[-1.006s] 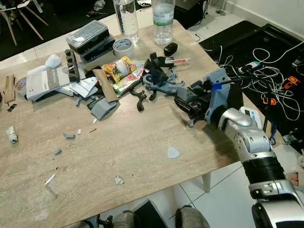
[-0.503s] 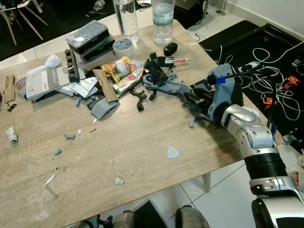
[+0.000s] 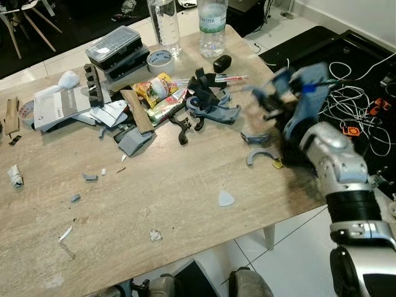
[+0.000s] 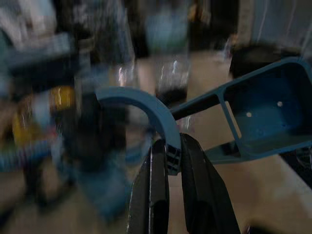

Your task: Picking trash to rubbish bin

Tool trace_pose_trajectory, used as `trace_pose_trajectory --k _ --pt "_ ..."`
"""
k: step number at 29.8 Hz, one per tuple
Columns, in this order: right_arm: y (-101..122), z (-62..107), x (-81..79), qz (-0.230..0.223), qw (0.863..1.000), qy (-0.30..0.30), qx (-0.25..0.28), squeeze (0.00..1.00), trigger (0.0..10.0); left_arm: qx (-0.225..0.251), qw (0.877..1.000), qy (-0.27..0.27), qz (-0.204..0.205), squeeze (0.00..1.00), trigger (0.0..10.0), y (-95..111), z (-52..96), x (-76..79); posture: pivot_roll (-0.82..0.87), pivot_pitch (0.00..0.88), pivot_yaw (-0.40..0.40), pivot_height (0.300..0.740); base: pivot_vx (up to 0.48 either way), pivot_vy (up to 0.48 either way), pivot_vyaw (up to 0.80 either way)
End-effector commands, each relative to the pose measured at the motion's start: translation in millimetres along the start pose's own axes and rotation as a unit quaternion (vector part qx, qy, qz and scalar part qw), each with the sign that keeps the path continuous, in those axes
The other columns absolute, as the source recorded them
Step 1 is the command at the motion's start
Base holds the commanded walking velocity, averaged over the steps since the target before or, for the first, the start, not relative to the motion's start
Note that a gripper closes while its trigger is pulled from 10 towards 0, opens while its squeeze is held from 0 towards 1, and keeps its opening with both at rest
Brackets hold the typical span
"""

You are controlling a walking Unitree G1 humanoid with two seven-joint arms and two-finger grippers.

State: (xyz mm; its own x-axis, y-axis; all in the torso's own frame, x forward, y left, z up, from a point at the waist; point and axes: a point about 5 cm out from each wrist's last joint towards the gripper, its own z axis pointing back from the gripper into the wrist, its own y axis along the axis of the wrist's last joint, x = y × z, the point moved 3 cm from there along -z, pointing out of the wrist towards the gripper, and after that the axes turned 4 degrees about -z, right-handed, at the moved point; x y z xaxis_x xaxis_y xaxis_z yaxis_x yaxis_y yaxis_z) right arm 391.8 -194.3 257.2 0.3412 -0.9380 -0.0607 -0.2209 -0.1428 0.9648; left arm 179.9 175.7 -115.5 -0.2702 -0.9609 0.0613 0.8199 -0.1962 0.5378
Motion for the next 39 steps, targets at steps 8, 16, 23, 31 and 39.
trace_pose_trajectory --k 8,16,23,31,39 --pt "76.3 13.5 -40.5 -0.093 0.968 0.161 0.17 0.0 3.5 -0.026 0.999 0.011 0.031 0.0 10.0 -12.9 -0.3 4.8 -0.15 0.08 0.107 0.74 0.0 0.0 0.0" --pt "81.0 38.7 -72.2 -0.102 0.943 0.258 0.183 0.0 10.0 -0.049 0.998 0.028 0.025 0.0 10.0 -19.1 0.1 3.7 -0.15 0.067 0.116 0.74 0.0 0.0 0.0" --pt "64.0 49.5 -79.4 -0.12 0.942 0.275 0.154 0.0 10.0 -0.051 0.998 0.037 0.01 0.0 10.0 -16.8 0.4 -1.0 -0.14 0.048 0.113 0.74 -0.238 0.0 0.0" --pt "43.5 49.4 -93.2 -0.108 0.942 0.299 0.106 0.0 10.0 -0.05 0.998 0.039 0.006 0.0 10.0 -13.8 -0.2 -2.1 -0.14 0.033 0.108 0.74 -0.346 0.0 0.0" --pt "23.8 46.0 -91.5 -0.089 0.951 0.291 0.062 0.0 10.0 -0.05 0.998 0.04 0.007 0.0 10.0 -14.5 -0.5 -0.5 -0.13 0.021 0.098 0.74 -0.344 0.0 0.0"
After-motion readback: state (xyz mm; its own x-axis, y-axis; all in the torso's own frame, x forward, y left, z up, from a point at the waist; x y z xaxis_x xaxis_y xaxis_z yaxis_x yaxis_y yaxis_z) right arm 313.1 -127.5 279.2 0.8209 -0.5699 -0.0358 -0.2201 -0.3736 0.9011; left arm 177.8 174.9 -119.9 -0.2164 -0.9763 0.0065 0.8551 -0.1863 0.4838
